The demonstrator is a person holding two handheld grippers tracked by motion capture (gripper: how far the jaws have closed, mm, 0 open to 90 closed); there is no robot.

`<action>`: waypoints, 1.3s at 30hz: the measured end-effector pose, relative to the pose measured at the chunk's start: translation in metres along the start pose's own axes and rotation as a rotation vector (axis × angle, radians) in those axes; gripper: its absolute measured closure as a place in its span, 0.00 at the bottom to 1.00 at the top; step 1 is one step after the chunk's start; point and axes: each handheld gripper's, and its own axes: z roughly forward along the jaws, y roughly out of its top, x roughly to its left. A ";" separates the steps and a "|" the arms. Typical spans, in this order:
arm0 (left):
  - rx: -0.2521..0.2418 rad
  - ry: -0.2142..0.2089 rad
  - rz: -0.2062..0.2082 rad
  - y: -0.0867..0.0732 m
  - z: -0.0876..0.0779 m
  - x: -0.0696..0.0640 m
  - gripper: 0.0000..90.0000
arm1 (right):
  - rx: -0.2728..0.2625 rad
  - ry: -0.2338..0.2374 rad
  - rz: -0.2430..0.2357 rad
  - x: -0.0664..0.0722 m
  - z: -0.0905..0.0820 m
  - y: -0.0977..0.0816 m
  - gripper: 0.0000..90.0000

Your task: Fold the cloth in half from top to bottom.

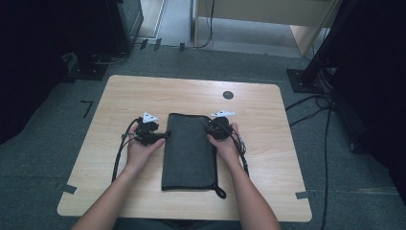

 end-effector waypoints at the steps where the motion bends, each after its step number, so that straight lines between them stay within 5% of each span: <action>1: 0.001 0.013 -0.004 0.005 0.005 0.002 0.39 | 0.000 0.001 0.001 0.000 0.000 0.000 0.88; 8: 0.068 0.035 -0.064 0.030 0.044 0.004 0.49 | 0.004 0.019 0.042 -0.004 0.000 0.001 0.87; 13: 0.048 0.029 -0.101 0.034 0.051 0.005 0.58 | -0.018 0.032 0.135 -0.014 0.002 0.005 0.72; 17: 0.058 0.035 -0.055 0.033 0.051 0.001 0.68 | -0.011 0.013 0.088 -0.011 0.006 0.008 0.73; 21: 0.060 0.011 -0.031 0.033 0.049 0.000 0.83 | 0.006 -0.021 0.029 -0.003 0.006 0.009 0.86; 26: 0.003 -0.031 -0.038 0.041 0.036 0.001 0.96 | -0.026 -0.033 0.039 -0.002 0.001 0.013 0.92; 32: -0.100 -0.049 -0.001 0.071 0.007 0.001 0.96 | -0.156 -0.042 0.065 -0.003 -0.018 0.033 0.93; 34: -0.153 -0.089 0.009 0.076 -0.006 0.001 0.96 | -0.205 -0.031 0.062 -0.004 -0.028 0.039 0.93; 39: -0.221 -0.172 0.110 0.057 -0.038 -0.010 0.96 | -0.270 -0.011 0.004 0.001 -0.061 0.036 0.93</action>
